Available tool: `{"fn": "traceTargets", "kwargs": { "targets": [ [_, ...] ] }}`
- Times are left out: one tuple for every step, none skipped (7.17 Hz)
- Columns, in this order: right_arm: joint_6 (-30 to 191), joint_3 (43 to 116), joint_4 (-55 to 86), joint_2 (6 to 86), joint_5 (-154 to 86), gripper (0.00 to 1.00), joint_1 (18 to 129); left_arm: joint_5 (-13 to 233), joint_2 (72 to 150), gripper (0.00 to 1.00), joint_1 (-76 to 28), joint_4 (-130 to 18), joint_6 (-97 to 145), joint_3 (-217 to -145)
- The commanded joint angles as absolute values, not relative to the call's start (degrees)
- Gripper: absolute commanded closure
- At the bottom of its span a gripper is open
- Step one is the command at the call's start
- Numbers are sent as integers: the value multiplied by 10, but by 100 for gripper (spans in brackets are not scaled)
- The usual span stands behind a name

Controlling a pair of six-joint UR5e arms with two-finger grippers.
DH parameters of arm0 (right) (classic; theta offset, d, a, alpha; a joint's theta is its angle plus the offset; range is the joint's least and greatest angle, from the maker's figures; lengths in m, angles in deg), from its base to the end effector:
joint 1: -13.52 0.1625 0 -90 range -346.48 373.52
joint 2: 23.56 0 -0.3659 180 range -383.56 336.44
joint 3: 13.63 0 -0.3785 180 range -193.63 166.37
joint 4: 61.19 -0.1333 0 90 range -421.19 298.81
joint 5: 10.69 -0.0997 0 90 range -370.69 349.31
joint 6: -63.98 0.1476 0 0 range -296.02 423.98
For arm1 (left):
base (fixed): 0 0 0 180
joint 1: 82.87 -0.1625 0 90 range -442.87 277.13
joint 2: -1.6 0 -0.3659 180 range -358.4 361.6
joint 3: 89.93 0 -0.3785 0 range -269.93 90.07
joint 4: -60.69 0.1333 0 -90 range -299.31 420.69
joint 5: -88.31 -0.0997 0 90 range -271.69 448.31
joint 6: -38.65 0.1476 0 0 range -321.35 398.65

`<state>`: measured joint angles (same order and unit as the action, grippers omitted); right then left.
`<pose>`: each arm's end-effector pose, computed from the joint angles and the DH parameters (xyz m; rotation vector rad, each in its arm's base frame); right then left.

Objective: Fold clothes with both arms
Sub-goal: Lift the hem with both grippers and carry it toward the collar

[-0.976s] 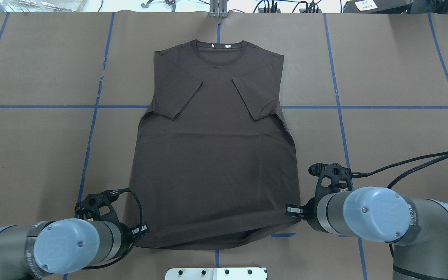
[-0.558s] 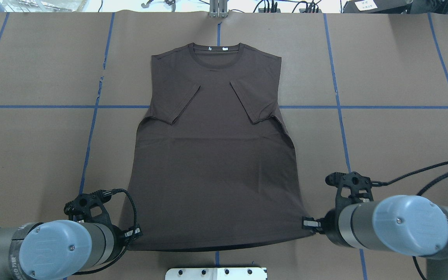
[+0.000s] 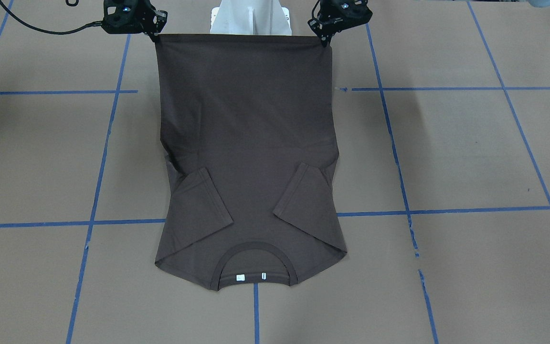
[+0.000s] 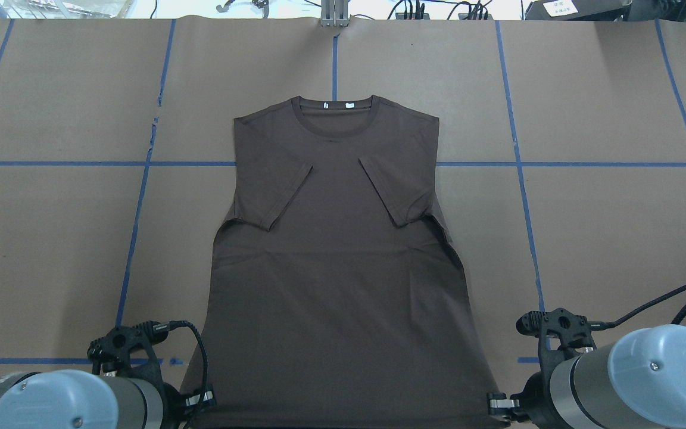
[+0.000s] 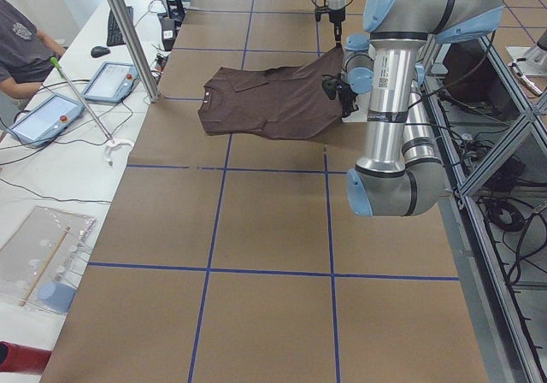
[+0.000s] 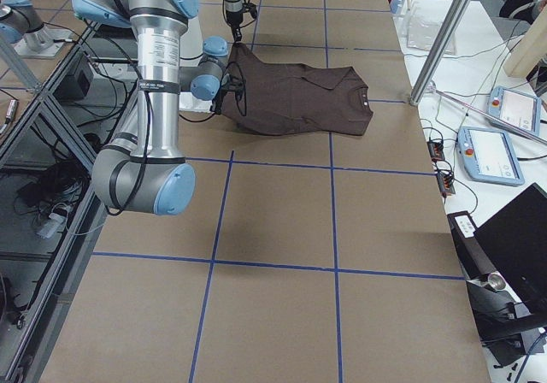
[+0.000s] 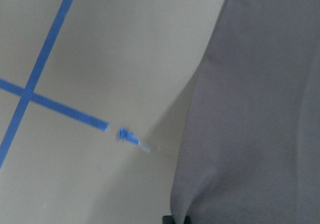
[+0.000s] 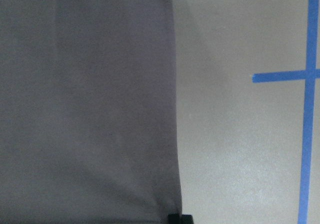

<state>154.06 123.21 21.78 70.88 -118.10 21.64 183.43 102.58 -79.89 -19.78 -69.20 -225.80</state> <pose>-0.4062 -0.1480 0.2879 -0.2238 -0.8731 0.0022 0.4455 -0.1435 0.2312 -0.1911 0.8108 -0.3055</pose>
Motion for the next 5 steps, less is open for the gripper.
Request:
{"fn": "traceTargets", "kwargs": {
  "targets": [
    [1541, 1237, 216, 706, -1191, 100, 213, 1841, 1037, 100, -814, -186, -692, -2282],
    [1542, 1231, 214, 698, -1181, 100, 221, 1841, 1043, 100, -806, -186, -692, -2281],
    [1540, 1230, 214, 681, -1184, 100, 262, 1841, 1050, 100, -783, -186, -682, -2279],
    [1539, 1221, 214, 657, -1185, 100, 302, 1841, 1071, 100, -744, -186, -648, -2277],
    [1518, 1202, 214, 627, -1187, 100, 343, 1841, 1083, 100, -708, -186, -620, -2271]
  ]
}}
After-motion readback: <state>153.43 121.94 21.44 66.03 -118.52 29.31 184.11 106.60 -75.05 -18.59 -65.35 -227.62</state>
